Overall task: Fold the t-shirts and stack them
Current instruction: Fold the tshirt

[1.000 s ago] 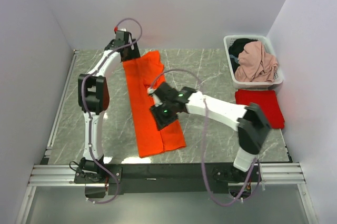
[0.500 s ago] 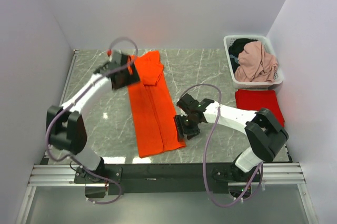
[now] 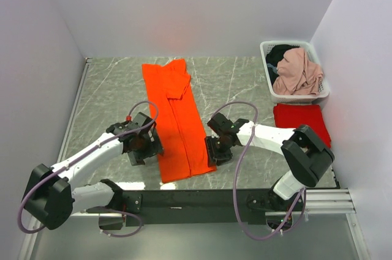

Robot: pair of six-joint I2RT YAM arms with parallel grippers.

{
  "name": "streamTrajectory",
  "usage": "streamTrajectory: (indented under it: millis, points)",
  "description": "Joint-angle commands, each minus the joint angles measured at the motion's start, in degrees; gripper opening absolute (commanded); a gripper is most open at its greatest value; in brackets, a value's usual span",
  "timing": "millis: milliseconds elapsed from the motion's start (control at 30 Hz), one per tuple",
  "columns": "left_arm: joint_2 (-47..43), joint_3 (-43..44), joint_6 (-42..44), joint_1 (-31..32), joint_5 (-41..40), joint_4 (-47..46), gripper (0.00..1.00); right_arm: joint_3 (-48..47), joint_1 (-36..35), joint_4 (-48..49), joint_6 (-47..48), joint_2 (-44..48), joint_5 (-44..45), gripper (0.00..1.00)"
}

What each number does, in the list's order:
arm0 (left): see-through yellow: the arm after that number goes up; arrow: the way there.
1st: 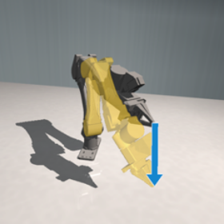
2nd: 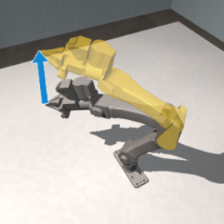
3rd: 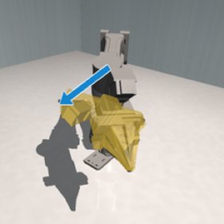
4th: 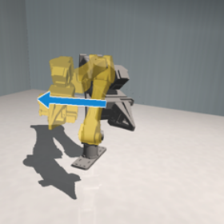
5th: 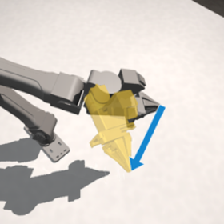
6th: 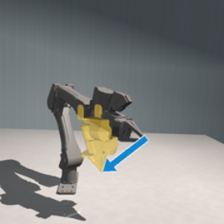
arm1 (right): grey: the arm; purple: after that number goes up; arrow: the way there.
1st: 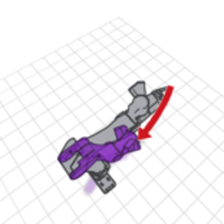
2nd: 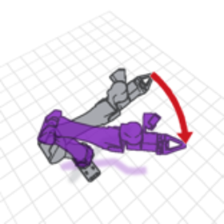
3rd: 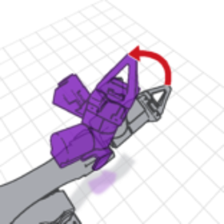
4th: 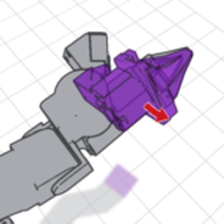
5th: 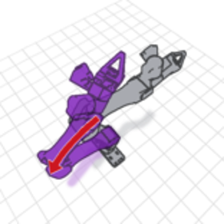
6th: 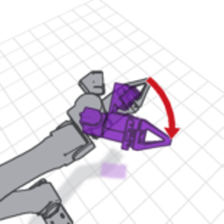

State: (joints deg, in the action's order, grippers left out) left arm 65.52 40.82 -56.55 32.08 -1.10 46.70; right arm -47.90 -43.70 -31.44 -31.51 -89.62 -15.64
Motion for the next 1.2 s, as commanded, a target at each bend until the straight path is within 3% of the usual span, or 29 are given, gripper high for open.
streamTrajectory:
  millis: [0,333,467,567,900,1000,1100,1167]
  points:
    - [0.2,-0.5,-1.2,0.3,3.7,2.2,0.86,1.0,0.3,1.3,-0.9,-1.3,0.9,0.5]
    - [6.4,-2.3,0.0,3.2,10.1,-1.3,0.83,2.2,-0.7,0.9,0.0,-4.9,-1.1,0.31]
    - [9.9,-1.7,0.0,5.2,10.7,-2.1,0.8,2.1,-0.8,0.7,0.3,-5.1,-0.9,0.1]
    - [11.6,-0.8,-0.8,7.2,10.0,-1.6,0.75,1.9,-0.8,0.6,0.3,-4.7,-0.5,0.01]
    - [16.8,-0.6,-3.6,12.0,9.0,-2.8,0.58,1.1,-0.8,0.0,0.1,-3.6,0.2,0.0]
    - [20.0,-0.8,-3.7,13.8,10.1,-4.6,0.5,1.1,-0.9,0.0,0.1,-3.5,0.3,0.0]
    - [22.6,-0.2,-3.6,14.6,10.2,-4.2,0.3,1.1,-0.8,-0.3,0.1,-3.2,0.6,0.0]
    - [23.0,0.4,-3.6,15.2,9.9,-3.2,0.1,1.0,-0.8,-0.6,0.4,-2.8,0.5,0.0]
